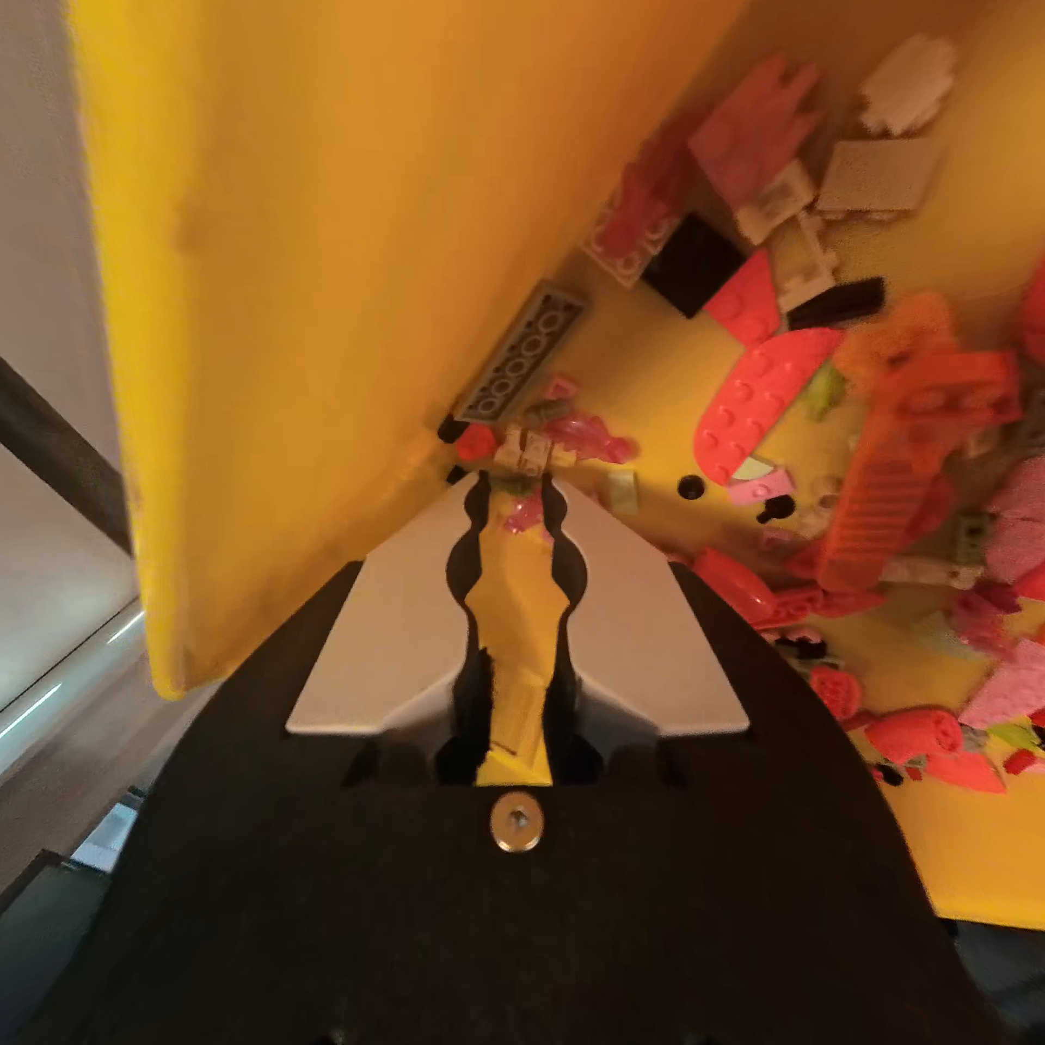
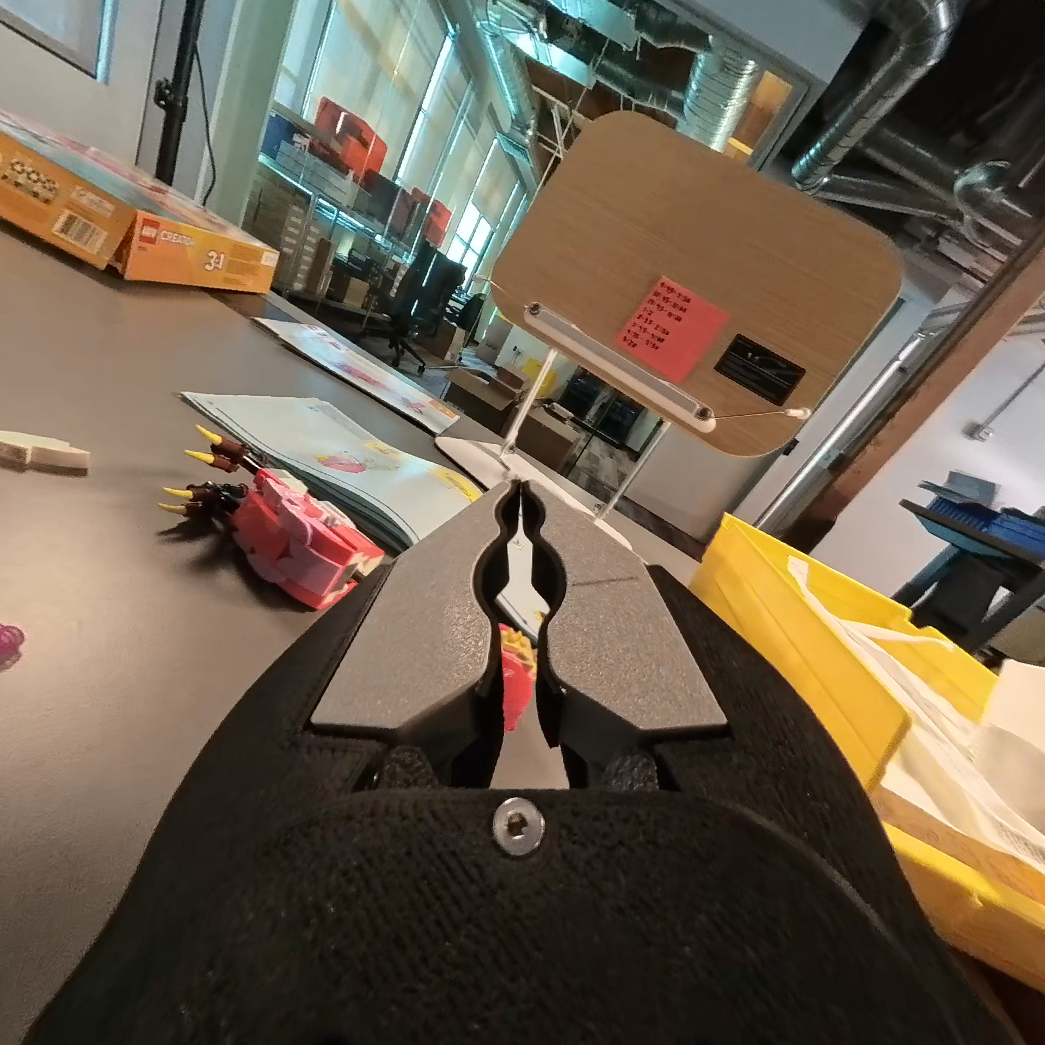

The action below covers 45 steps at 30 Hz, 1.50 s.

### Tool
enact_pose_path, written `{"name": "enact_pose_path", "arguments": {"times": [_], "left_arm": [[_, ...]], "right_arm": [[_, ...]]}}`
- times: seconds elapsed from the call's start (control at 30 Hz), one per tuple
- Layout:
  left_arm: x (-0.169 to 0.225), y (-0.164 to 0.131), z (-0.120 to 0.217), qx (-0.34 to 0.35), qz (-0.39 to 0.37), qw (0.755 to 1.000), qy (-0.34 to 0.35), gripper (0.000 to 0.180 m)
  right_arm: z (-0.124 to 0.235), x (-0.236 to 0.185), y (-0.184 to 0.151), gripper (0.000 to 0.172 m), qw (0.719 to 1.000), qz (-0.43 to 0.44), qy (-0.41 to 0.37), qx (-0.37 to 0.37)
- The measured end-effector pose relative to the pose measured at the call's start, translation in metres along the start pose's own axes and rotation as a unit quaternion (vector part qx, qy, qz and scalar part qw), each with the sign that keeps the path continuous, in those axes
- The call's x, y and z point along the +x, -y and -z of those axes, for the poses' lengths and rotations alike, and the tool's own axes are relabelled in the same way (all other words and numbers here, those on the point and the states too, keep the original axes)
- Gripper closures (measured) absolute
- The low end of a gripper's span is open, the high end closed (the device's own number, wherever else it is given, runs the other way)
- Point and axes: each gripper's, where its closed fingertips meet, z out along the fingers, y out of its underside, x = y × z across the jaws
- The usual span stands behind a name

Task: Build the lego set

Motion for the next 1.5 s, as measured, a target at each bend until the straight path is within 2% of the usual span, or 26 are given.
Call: {"name": "enact_pose_path", "arguments": {"times": [0.2, 0.37, 0.57, 0.8, 1.03, 1.1, 1.4, 1.5], "left_arm": [[0.005, 0.008, 0.002, 0.024, 0.021, 0.998, -0.048, 0.161], [0.023, 0.016, 0.006, 0.039, 0.054, 0.988, -0.140, 0.164], [0.025, 0.009, 0.006, 0.019, 0.057, 0.989, -0.133, 0.165], [0.037, -0.012, 0.008, -0.043, 0.077, 0.981, -0.171, 0.165], [0.022, 0.012, 0.009, 0.046, 0.064, 0.988, -0.129, 0.159], [0.025, 0.011, 0.011, 0.047, 0.070, 0.986, -0.140, 0.155], [0.031, -0.001, 0.008, 0.014, 0.087, 0.984, -0.156, 0.157], [0.032, -0.002, 0.008, 0.012, 0.081, 0.984, -0.156, 0.169]], "right_arm": [[-0.002, -0.007, 0.000, 0.172, 1.000, 0.015, 0.015, -0.003], [-0.002, -0.010, -0.001, 0.172, 1.000, 0.023, 0.020, -0.005], [-0.003, -0.013, -0.001, 0.172, 0.999, 0.029, 0.024, -0.007], [-0.003, -0.017, -0.002, 0.172, 0.999, 0.041, 0.032, -0.010], [-0.004, -0.020, -0.002, 0.172, 0.998, 0.046, 0.037, -0.010], [-0.004, -0.020, -0.002, 0.172, 0.998, 0.047, 0.038, -0.010], [-0.004, -0.022, -0.002, 0.172, 0.998, 0.050, 0.042, -0.011], [-0.004, -0.023, -0.002, 0.172, 0.998, 0.052, 0.043, -0.011]]}}
